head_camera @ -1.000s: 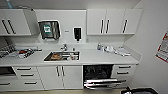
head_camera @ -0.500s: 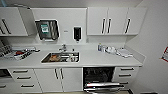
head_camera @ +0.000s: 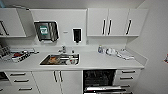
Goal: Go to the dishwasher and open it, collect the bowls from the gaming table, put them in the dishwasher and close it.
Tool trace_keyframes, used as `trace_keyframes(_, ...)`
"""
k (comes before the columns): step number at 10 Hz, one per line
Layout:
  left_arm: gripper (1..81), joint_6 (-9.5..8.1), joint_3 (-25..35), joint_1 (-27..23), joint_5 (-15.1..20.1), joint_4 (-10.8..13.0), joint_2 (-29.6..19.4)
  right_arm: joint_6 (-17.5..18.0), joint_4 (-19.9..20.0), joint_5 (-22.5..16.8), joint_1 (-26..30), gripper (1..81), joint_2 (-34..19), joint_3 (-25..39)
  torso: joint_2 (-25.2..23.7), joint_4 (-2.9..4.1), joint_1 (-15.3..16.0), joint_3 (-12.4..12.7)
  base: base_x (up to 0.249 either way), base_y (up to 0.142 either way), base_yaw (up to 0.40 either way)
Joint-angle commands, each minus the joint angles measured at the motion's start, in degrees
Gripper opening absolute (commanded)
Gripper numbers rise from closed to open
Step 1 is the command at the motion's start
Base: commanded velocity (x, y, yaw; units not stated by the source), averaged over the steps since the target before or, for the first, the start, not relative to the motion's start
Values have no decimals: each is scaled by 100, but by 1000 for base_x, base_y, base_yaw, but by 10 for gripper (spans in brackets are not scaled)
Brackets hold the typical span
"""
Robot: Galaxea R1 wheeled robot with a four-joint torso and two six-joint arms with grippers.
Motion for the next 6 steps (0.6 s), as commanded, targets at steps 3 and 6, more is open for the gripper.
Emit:
trace_keyframes(3,10,29,84,-299,23,7,-106,-26,-25,-462,303,10,-21,42,-2,0,-5,2,135,0,0)
trace_keyframes(6,10,29,84,-299,32,16,-106,-26,-25,-462,294,10,-12,42,-2,0,-2,2,135,0,0)
